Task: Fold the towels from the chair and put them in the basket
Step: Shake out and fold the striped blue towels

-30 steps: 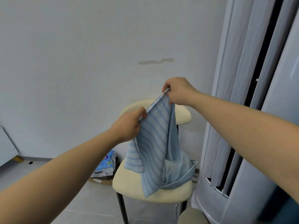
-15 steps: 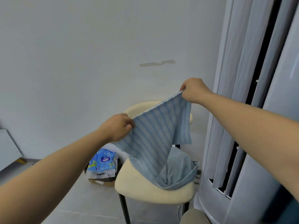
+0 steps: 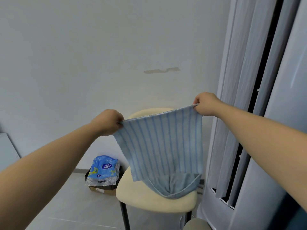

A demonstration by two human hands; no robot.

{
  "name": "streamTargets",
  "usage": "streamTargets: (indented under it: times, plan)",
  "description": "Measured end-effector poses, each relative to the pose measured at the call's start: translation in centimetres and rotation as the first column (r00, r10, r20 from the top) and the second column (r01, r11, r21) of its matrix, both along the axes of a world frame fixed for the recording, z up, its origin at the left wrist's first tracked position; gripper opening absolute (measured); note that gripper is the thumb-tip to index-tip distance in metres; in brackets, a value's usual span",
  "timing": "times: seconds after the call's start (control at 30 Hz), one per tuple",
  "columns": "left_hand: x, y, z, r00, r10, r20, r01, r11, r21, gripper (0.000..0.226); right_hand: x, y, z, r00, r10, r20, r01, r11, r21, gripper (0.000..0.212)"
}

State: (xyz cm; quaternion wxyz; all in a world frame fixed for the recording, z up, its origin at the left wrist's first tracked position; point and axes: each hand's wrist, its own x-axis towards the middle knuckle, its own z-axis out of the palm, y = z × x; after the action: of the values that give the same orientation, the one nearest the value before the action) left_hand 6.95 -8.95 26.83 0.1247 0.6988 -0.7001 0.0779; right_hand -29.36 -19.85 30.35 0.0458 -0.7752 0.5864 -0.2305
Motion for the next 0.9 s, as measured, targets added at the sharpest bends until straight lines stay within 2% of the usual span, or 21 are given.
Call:
streamTargets:
  times: [0.13,0.3,0.47,0.57,0.63,0.7,0.73,0.8,0.87,0.9]
  plan:
    - [0.0,0.8,0.1,0.98,0.051,-0.194,-0.051,0.999,0.005,0.007,-0.9,0.9,-0.2,1.0,-0.011,-0.028,0.012,0.999,0.044,0.012]
    - [-0.9,2.4,-0.2,0.87,0.011,-0.493,-0.024,0.999,-0.021,0.004,-1.8,2.5,-0.2,1.0,-0.022,-0.01,0.022,0.999,0.039,0.015]
    - [-1.5,4.3,-0.2,0.807,-0.029,-0.589,0.012,0.999,-0.034,0.02,-2.4,4.1,-0.2,0.999,-0.046,0.003,0.046,0.999,0.009,0.016]
    - [-1.7,5.5,-0.2,0.773,-0.032,-0.633,0.032,0.999,-0.011,0.019,-2.8,5.4,-0.1,0.998,-0.057,0.019,0.057,0.998,0.006,0.018]
    - [-2.0,6.2,-0.1,0.706,-0.029,-0.708,0.002,0.999,-0.038,0.016,-3.1,6.3,-0.2,0.997,-0.07,0.033,0.069,0.997,0.023,0.022]
    - [-2.2,6.7,-0.3,0.597,-0.021,-0.802,-0.053,0.996,-0.066,0.013,-3.4,7.0,-0.6,0.997,-0.052,0.053,0.048,0.996,0.07,0.021]
    - [-2.3,6.9,-0.5,0.541,-0.012,-0.841,-0.074,0.995,-0.061,0.012,-3.4,7.5,-0.7,0.996,-0.039,0.084,0.031,0.995,0.098,0.019]
    - [-2.6,7.2,-0.9,0.491,0.012,-0.871,-0.109,0.993,-0.048,0.01,-3.5,8.2,-1.2,0.987,-0.041,0.157,0.024,0.994,0.106,0.016]
    - [-2.5,7.2,-1.1,0.453,-0.032,-0.891,-0.222,0.964,-0.147,0.014,-3.4,8.9,-1.9,0.963,-0.042,0.265,0.003,0.989,0.145,0.014]
    - [-2.3,7.2,-1.2,0.433,-0.071,-0.898,-0.295,0.931,-0.216,0.016,-3.2,9.4,-2.2,0.93,-0.033,0.365,-0.044,0.979,0.2,0.011]
